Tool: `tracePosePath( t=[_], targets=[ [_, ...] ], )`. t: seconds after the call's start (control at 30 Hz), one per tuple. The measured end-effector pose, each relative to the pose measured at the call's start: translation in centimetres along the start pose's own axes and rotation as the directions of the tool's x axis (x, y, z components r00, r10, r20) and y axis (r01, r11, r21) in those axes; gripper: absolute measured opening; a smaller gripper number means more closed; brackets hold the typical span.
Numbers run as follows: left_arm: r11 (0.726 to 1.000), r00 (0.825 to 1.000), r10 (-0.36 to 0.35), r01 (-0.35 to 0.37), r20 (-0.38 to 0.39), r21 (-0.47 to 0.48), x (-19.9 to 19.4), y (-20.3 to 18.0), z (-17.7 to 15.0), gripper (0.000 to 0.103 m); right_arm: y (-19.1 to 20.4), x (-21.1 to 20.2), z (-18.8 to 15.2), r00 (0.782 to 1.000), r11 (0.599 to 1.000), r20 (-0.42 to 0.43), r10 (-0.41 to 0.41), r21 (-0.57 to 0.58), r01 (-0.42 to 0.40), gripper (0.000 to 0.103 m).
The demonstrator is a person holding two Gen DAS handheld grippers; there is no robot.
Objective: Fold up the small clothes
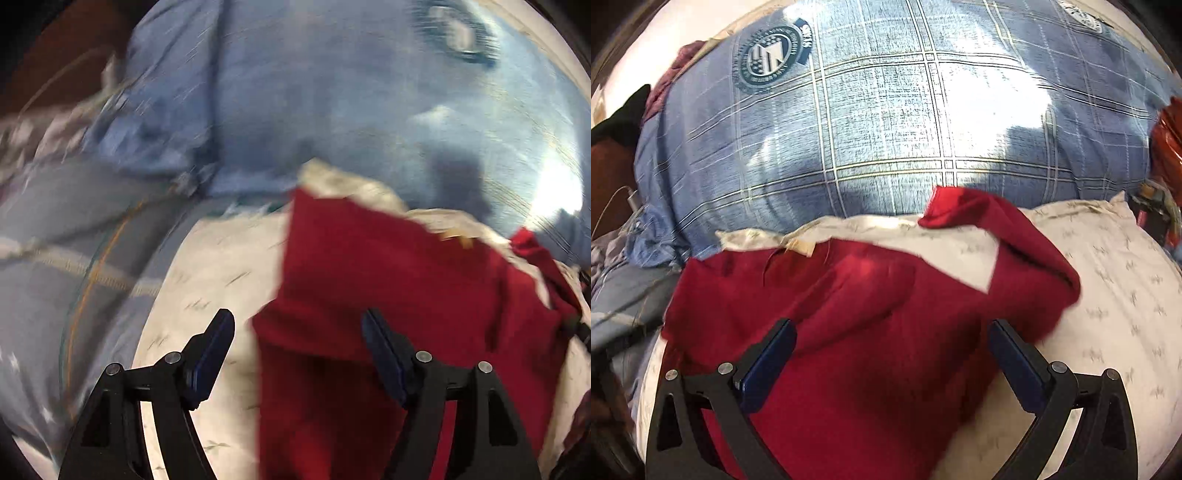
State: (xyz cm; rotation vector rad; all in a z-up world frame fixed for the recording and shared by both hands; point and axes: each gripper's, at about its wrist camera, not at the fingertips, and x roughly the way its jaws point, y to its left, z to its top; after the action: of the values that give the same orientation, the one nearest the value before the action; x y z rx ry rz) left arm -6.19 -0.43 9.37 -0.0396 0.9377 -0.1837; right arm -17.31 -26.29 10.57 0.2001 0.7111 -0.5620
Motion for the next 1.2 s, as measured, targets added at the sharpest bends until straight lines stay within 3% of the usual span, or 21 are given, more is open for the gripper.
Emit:
tracePosePath(
  t=[0.17, 0.23, 0.33, 0.4, 0.43, 0.53, 0.67, 0.8, 0.93, 1.07, 1.13, 1.17, 1.2],
  targets=[
    [0.997, 1.0, 0.025, -0.025, -0.006, -0.076, 3.4, 0.7, 0.9, 0.07, 2.7, 3.5, 2.5, 0.995, 0.998, -0.07, 0.067, 0.019, -0.066, 0.103],
    [0.996, 1.0, 0.013, -0.012, 0.009, -0.084, 4.5, 0.2, 1.3, 0.071, 4.7, 5.3, 2.8, 0.993, 0.999, -0.11, 0.048, -0.02, -0.051, 0.103],
    [0.998, 0.999, 0.052, -0.051, 0.004, -0.046, 5.6, -1.1, 1.0, 0.071, 8.1, 8.3, 2.6, 0.984, 0.99, -0.177, 0.003, -0.138, -0.028, 0.1],
    [0.997, 0.998, 0.064, -0.065, -0.016, -0.038, 6.5, -1.2, 0.1, 0.071, 9.2, 10.0, 1.7, 0.97, 0.971, -0.226, -0.091, -0.238, 0.036, 0.08],
    [0.997, 0.998, 0.06, -0.062, -0.027, -0.041, 6.7, -1.2, 0.0, 0.071, 9.1, 10.0, 1.1, 0.964, 0.961, -0.238, -0.119, -0.27, 0.052, 0.077],
    [0.997, 0.998, 0.054, -0.055, -0.026, -0.054, 6.3, -1.0, 0.3, 0.072, 6.7, 7.9, -0.9, 0.964, 0.952, -0.219, -0.15, -0.294, 0.081, 0.077],
    [0.996, 0.998, 0.052, -0.053, -0.028, -0.073, 5.7, -0.7, 0.4, 0.072, 1.3, 2.8, -4.3, 0.962, 0.968, -0.228, -0.151, -0.23, 0.098, 0.082],
    [0.996, 0.999, 0.038, -0.04, -0.028, -0.085, 5.5, -0.7, 0.4, 0.071, -2.1, -1.4, -4.7, 0.98, 0.994, -0.192, -0.056, -0.098, 0.038, 0.084],
    [0.995, 0.999, 0.035, -0.035, -0.005, -0.088, 5.0, -0.6, 0.3, 0.072, -1.9, -1.9, -2.5, 0.994, 0.993, -0.081, -0.078, -0.099, 0.069, 0.089],
    [0.995, 0.998, 0.06, -0.061, -0.02, -0.074, 5.6, -0.3, 0.2, 0.072, -0.8, 1.8, -0.6, 0.993, 0.984, -0.064, -0.099, -0.157, 0.088, 0.088],
    [0.994, 0.996, 0.07, -0.073, -0.047, -0.077, 6.6, -0.1, 0.2, 0.074, -1.1, 4.5, -0.8, 0.979, 0.969, -0.115, -0.171, -0.197, 0.147, 0.081],
    [0.994, 0.996, 0.068, -0.072, -0.056, -0.082, 6.9, 0.0, 0.3, 0.074, -1.1, 5.4, -1.0, 0.972, 0.965, -0.138, -0.191, -0.206, 0.16, 0.055],
    [0.994, 0.996, 0.063, -0.068, -0.061, -0.089, 7.1, 0.1, 0.4, 0.074, -1.0, 6.0, -1.2, 0.969, 0.963, -0.153, -0.194, -0.218, 0.158, 0.021]
  ],
)
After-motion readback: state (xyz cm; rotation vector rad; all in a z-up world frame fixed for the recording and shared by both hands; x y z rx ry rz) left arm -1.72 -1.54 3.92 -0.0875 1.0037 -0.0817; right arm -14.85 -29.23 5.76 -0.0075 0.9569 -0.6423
